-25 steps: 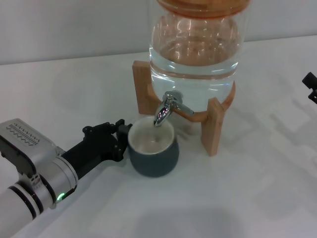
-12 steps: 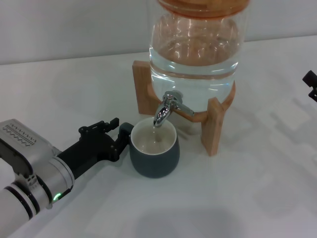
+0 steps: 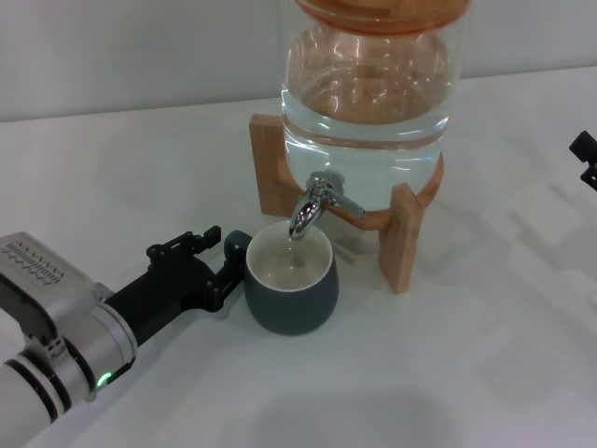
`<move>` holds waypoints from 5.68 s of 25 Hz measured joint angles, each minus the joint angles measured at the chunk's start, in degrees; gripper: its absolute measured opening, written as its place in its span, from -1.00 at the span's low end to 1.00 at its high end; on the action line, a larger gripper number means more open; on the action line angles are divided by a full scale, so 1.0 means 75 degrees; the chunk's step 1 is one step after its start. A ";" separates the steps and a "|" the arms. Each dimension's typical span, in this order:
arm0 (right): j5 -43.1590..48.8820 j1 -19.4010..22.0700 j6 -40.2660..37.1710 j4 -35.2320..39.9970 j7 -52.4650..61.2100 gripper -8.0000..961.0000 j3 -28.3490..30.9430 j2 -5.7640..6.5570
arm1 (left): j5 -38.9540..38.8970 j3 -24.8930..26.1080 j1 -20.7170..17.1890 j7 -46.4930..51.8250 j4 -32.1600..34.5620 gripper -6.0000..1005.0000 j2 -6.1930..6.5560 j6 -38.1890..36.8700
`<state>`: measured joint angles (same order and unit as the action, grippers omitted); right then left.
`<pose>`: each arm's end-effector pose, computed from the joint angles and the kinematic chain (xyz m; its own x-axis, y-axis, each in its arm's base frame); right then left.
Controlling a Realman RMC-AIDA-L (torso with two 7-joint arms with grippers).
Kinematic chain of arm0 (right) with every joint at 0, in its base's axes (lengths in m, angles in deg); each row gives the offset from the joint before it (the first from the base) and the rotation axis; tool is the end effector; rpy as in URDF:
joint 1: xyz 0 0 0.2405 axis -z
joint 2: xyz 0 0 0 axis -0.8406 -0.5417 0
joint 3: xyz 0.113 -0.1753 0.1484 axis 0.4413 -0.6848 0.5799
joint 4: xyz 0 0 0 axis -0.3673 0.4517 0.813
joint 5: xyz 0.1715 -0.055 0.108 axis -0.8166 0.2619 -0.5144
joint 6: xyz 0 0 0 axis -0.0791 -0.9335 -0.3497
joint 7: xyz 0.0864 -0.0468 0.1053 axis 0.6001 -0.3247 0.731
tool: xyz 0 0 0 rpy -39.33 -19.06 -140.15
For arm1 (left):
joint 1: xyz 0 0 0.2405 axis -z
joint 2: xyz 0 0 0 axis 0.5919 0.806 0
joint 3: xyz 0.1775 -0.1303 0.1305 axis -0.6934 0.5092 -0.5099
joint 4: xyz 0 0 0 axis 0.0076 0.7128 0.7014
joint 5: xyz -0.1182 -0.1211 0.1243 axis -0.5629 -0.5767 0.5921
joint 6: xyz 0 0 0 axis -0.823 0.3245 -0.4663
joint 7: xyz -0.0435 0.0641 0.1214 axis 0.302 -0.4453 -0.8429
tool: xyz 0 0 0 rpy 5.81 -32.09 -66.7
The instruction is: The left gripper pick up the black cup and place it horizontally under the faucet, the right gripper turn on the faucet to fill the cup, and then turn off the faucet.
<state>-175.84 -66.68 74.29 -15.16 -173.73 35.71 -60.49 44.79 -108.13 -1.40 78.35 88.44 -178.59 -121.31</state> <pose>0.3500 0.2469 0.0676 0.6086 0.2147 -0.7639 -0.6472 -0.4227 -0.6344 -0.2655 0.3246 -0.1157 0.7954 0.2165 0.5661 0.5204 -0.7227 -0.4548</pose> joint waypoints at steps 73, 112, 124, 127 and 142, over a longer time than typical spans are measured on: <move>0.4829 0.0691 -0.2427 0.8365 0.9467 0.72 -0.3938 -0.0013 | -0.2616 0.0029 -0.1584 0.3289 -0.3375 -0.06 0.0086 -0.3445; 0.4430 0.0679 -0.1568 0.8601 0.9087 0.71 -0.4398 0.0001 | -0.2627 0.0065 -0.1612 0.3072 -0.3409 -0.06 0.0103 -0.3304; 0.4200 0.0735 -0.2023 0.8611 0.8871 0.71 -0.5257 -0.0019 | -0.2723 0.0035 -0.1576 0.3065 -0.3410 -0.06 0.0092 -0.3144; 0.4199 0.0710 -0.2477 0.8638 0.8821 0.71 -0.5713 -0.0022 | -0.2725 0.0025 -0.1569 0.3055 -0.3409 -0.06 0.0083 -0.3135; 0.4200 0.0586 -0.4221 0.8713 0.8875 0.71 -0.6568 -0.0023 | -0.2703 0.0009 -0.1597 0.2985 -0.3409 -0.06 0.0079 -0.3134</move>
<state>-144.34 -62.28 42.63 50.18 -107.17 -13.55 -60.66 24.52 -108.06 -13.37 100.74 62.87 -178.00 -144.81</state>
